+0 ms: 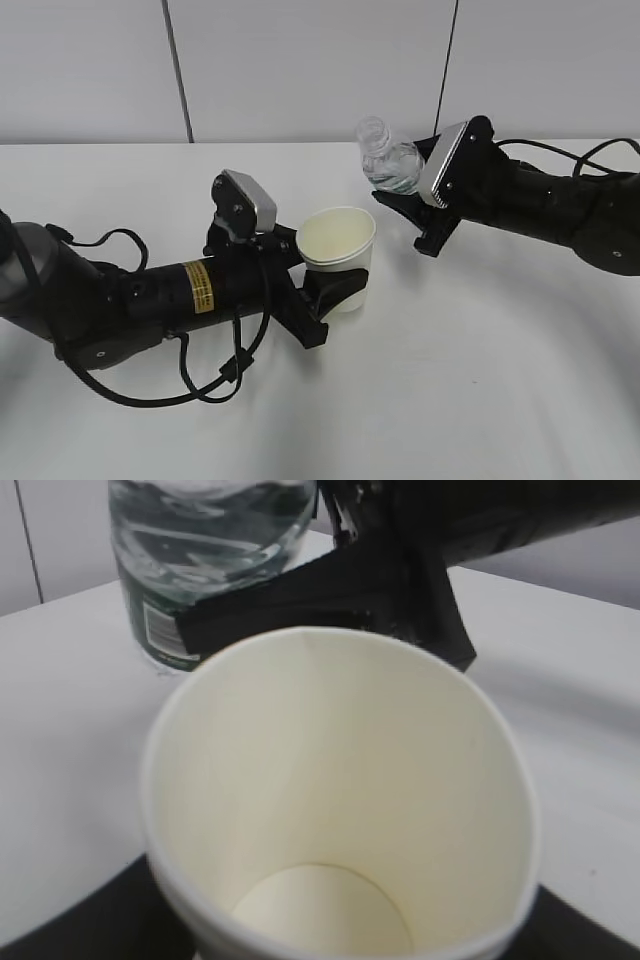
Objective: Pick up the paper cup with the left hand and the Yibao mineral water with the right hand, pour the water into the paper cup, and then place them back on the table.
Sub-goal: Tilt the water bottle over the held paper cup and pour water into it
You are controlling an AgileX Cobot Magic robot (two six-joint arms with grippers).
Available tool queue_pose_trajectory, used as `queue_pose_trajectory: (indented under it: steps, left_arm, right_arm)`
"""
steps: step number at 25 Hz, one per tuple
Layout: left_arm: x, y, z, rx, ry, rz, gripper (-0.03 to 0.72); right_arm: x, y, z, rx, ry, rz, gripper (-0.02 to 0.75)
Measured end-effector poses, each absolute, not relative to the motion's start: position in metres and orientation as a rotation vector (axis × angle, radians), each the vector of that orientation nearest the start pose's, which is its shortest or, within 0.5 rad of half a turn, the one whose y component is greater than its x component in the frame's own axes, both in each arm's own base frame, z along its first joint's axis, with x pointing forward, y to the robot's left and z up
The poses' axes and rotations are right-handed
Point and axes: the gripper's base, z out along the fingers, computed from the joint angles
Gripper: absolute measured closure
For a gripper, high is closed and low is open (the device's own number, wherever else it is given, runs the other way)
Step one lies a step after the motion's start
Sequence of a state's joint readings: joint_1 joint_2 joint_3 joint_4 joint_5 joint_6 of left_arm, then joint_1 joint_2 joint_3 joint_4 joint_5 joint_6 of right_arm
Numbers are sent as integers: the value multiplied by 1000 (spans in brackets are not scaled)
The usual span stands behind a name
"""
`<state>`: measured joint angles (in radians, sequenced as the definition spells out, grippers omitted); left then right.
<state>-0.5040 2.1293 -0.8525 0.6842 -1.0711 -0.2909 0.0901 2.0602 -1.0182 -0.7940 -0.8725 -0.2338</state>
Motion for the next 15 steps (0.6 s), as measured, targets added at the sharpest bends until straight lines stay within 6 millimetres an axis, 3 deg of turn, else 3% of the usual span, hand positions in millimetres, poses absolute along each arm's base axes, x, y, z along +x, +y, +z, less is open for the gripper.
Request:
queue_pose_trajectory:
  steps: [15]
  left_arm:
    - [308, -228, 104, 939, 1589, -794, 276]
  right_arm:
    - [397, 85, 141, -1271, 1293, -141, 263]
